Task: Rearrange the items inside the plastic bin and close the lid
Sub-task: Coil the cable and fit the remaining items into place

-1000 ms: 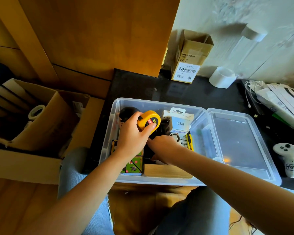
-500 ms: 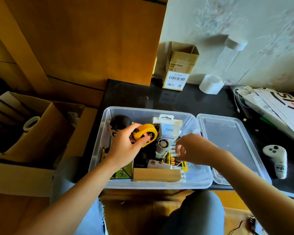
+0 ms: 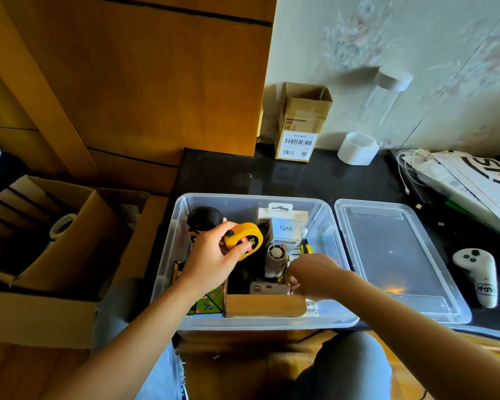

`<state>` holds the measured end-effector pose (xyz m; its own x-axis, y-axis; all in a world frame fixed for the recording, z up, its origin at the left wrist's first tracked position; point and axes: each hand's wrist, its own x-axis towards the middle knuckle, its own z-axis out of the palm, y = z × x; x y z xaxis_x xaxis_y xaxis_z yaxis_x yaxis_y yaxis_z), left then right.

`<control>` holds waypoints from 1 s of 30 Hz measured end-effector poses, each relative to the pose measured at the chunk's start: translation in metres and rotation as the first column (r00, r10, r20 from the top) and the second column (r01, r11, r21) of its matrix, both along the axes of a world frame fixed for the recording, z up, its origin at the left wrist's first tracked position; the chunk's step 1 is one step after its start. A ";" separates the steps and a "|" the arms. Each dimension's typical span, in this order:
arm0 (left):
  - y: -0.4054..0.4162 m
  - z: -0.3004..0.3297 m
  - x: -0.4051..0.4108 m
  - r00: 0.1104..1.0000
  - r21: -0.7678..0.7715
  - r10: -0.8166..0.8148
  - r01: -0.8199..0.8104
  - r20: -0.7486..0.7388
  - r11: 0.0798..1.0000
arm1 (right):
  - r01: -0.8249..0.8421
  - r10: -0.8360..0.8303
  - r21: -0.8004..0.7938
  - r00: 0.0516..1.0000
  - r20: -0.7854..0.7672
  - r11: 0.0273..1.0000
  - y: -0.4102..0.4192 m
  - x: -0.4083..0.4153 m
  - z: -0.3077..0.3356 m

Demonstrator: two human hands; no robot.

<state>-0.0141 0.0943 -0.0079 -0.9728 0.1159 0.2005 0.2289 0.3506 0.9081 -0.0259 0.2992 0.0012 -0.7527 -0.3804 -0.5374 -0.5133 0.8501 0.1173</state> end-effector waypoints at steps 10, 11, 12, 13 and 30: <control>-0.001 -0.005 -0.002 1.000 -0.008 0.023 -0.023 -0.018 1.000 | -0.039 0.030 -0.081 0.993 -0.110 0.996 0.008 0.000 0.016; -0.001 -0.005 -0.002 1.000 -0.008 0.022 -0.022 -0.015 1.000 | -0.052 0.044 -0.068 0.993 -0.110 0.996 0.006 0.001 0.015; -0.001 -0.005 -0.002 1.000 -0.009 0.019 -0.019 -0.010 1.000 | -0.050 0.043 -0.063 0.993 -0.108 0.997 0.003 0.001 0.014; 0.000 -0.005 -0.002 1.000 -0.009 0.014 -0.014 -0.003 1.000 | -0.023 0.014 -0.079 0.994 -0.110 0.997 0.000 0.002 0.014; -0.006 0.036 -0.011 0.790 -0.521 -0.456 0.613 0.409 0.594 | 0.257 -0.256 -0.226 0.966 0.036 0.940 0.000 0.005 0.019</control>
